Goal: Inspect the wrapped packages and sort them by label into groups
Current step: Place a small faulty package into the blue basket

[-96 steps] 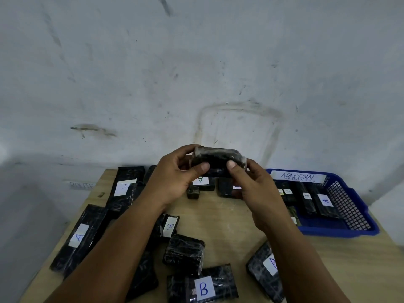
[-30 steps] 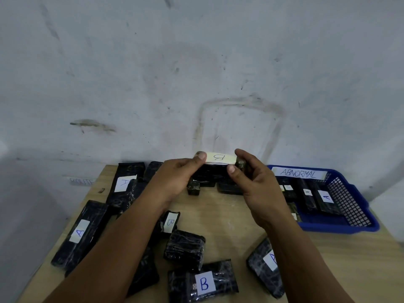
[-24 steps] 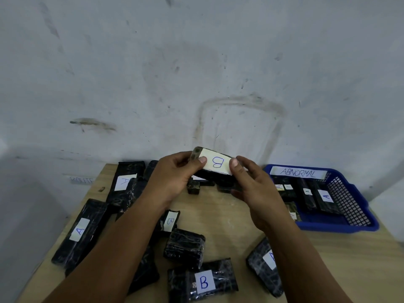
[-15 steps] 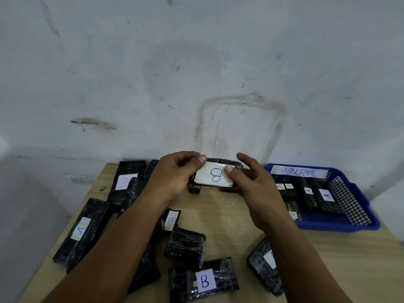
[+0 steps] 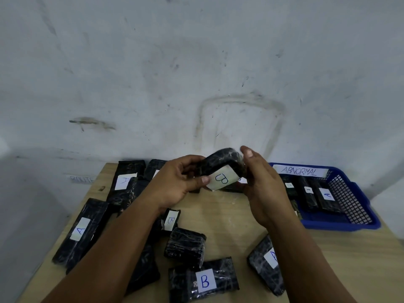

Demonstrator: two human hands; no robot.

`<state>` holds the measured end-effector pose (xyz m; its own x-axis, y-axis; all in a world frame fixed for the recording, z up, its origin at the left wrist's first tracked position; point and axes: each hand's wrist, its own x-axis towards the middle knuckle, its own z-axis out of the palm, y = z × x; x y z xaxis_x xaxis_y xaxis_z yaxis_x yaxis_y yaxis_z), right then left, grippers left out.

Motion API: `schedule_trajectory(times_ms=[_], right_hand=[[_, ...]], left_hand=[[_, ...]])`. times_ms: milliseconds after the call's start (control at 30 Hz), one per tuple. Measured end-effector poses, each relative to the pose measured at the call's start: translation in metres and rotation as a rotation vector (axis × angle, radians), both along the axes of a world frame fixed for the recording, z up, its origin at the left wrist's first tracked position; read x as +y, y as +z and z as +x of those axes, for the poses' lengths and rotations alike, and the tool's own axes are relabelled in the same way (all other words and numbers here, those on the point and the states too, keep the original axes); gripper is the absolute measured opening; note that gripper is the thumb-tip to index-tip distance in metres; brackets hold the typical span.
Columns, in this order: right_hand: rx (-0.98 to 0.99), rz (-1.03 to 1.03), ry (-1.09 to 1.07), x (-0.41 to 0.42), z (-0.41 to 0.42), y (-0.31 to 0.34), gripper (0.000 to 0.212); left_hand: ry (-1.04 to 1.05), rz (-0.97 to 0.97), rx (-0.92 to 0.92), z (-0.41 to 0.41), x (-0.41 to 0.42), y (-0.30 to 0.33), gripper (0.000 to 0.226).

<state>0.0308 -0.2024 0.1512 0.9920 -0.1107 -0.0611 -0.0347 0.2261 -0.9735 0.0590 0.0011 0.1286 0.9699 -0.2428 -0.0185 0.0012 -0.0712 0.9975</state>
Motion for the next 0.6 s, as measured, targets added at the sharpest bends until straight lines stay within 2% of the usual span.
schedule_trajectory(times_ms=[100,267,367,467,533,600], right_hand=[[-0.021,-0.046,0.050,-0.001,-0.001,-0.004,0.027],[-0.075,-0.141,0.006,0.001,-0.003,-0.009,0.038],[-0.069,-0.111,0.004,0.003,-0.004,-0.011,0.045],[-0.088,-0.093,0.033,0.006,-0.005,-0.013,0.042],[-0.105,-0.117,0.058,0.008,-0.006,-0.014,0.032],[-0.124,-0.144,0.080,0.008,-0.007,-0.015,0.026]], left_hand=[[0.010,0.022,-0.055,-0.001,-0.003,-0.004,0.047],[-0.086,0.149,-0.092,0.000,-0.003,-0.005,0.058],[-0.045,0.062,-0.012,-0.002,-0.009,-0.001,0.065],[0.033,0.051,-0.040,-0.001,-0.014,0.000,0.044],[0.056,0.029,-0.069,-0.001,-0.014,-0.001,0.026],[0.086,-0.011,-0.078,0.000,-0.013,-0.003,0.022]])
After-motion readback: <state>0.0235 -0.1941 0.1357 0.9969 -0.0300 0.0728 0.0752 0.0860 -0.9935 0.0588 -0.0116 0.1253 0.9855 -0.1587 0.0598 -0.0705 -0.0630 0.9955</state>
